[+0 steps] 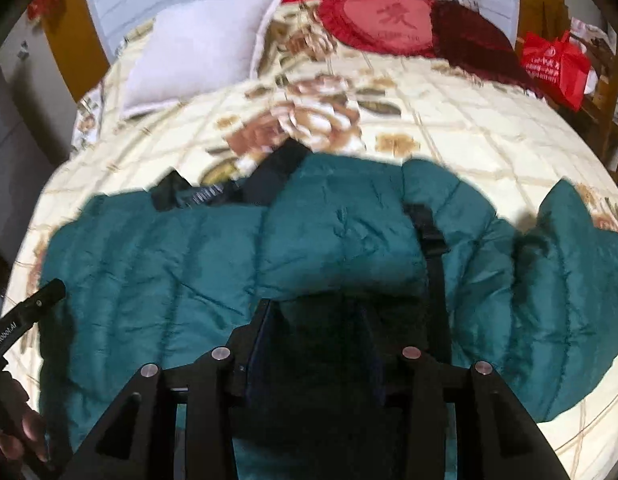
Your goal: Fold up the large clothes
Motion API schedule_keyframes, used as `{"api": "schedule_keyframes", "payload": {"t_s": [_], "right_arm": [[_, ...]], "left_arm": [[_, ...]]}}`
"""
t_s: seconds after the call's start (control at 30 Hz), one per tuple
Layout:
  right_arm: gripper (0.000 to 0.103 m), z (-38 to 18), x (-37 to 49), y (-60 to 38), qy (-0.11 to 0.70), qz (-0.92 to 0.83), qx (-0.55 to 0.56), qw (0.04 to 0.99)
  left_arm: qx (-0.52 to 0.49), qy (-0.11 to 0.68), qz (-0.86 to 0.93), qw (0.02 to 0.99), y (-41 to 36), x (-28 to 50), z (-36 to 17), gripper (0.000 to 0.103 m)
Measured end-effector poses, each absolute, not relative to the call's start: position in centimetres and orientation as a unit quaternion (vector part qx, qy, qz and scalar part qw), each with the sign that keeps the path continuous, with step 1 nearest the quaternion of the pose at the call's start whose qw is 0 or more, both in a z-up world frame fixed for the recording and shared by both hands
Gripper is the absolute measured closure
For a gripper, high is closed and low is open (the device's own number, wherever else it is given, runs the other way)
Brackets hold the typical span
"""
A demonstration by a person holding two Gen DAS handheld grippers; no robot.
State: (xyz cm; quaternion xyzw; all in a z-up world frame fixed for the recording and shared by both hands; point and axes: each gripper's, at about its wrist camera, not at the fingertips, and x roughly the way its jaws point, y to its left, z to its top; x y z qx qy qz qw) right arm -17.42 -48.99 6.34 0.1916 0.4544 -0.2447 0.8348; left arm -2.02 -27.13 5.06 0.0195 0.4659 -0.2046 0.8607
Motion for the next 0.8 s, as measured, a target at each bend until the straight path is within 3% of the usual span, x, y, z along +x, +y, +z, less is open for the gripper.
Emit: {"api": "schedule_keyframes", "payload": {"t_s": [0.17,0.27,0.37,0.47,0.5,0.53,0.8], "right_arm": [[0.06,5.2,-17.3,-48.6,0.45,-0.241,0.157,0.846],[0.06,6.0,-17.1,-48.2,0.469,-0.242,0.136,0.839],[0.059,7.6,-18.7,-48.1,0.433,-0.249,0.159,0.852],[0.045,8.9,-20.3,-47.8,0.416,-0.235,0.17,0.862],[0.033,9.4,-21.0,-47.8,0.409,-0.233,0.172,0.865],[0.027,9.8,-21.5,-47.8,0.405,-0.232,0.174,0.867],[0.027,11.8,-27.7,-51.5,0.39,-0.263,0.208,0.858]], "left_arm": [[0.047,0.442,-0.211,0.871,-27.8,-3.0,4.1,0.022],[0.067,0.435,-0.21,0.873,-28.1,-3.4,4.0,0.022],[0.054,0.44,-0.218,0.87,-27.3,-4.3,4.7,0.022],[0.029,0.442,-0.231,0.866,-26.2,-5.6,5.7,0.022],[0.024,0.44,-0.236,0.866,-25.8,-6.2,6.1,0.022],[0.022,0.438,-0.24,0.866,-25.6,-6.8,6.4,0.022],[0.023,0.439,-0.266,0.858,-24.3,-11.2,7.5,0.022]]}}
